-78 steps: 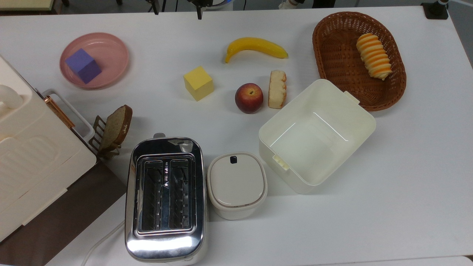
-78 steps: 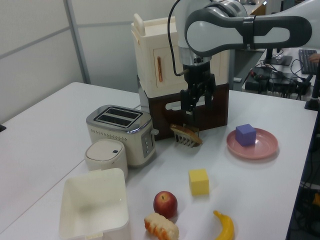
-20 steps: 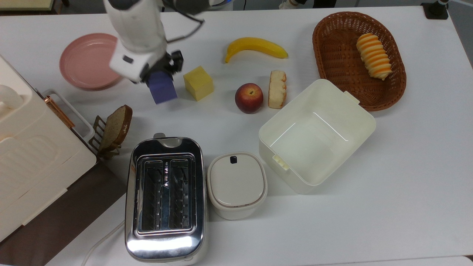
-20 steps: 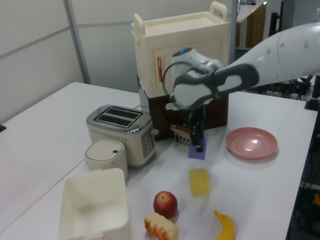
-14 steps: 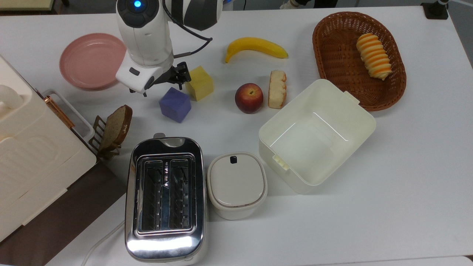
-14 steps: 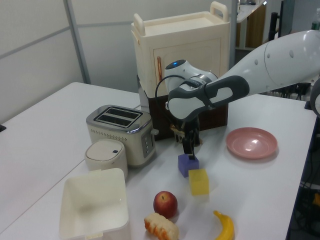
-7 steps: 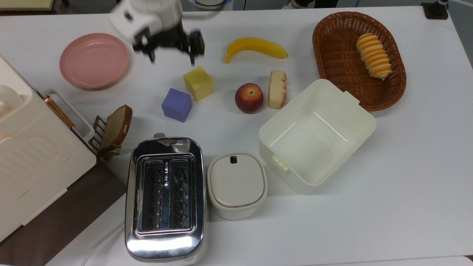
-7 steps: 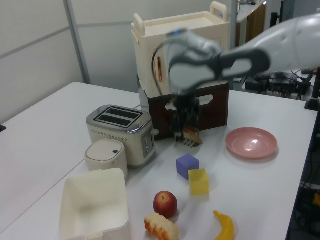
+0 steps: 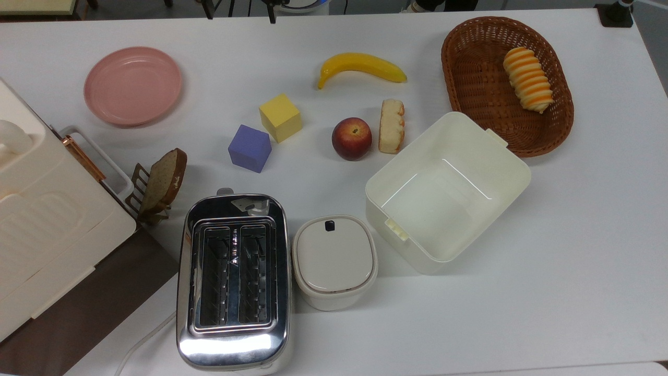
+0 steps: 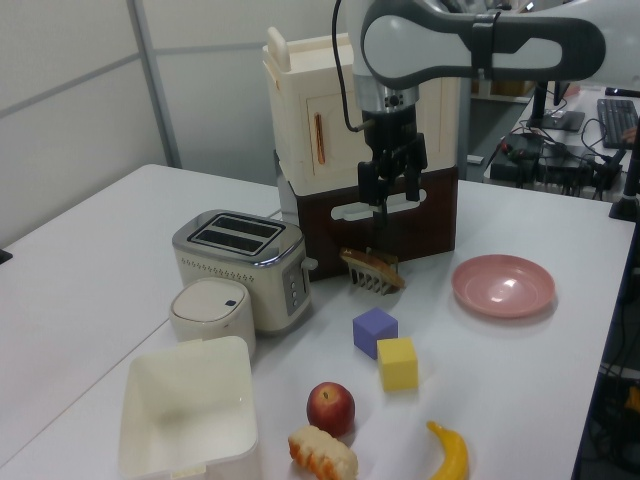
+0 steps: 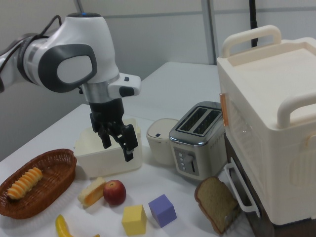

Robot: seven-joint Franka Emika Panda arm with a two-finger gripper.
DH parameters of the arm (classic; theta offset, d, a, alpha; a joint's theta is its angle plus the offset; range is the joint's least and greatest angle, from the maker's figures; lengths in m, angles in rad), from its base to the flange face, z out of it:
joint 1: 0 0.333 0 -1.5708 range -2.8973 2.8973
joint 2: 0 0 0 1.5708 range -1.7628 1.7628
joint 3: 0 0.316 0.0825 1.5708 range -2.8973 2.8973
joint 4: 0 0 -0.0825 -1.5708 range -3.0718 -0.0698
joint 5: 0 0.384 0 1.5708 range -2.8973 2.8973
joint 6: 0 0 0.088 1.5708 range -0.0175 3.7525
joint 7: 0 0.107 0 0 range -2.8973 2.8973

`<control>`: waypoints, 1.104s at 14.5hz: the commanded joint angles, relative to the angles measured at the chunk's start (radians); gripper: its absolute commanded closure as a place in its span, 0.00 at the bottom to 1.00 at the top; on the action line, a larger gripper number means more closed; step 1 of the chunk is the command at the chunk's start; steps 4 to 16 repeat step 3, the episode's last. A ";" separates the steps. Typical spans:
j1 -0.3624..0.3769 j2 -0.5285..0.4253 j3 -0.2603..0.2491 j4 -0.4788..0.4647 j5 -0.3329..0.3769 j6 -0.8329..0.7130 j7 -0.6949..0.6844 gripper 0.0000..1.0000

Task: Put the purple cube on the table
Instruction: 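Open the gripper, release the cube, and raise the gripper away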

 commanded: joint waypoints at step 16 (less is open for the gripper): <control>0.007 0.025 0.010 0.008 -0.008 0.029 0.022 0.00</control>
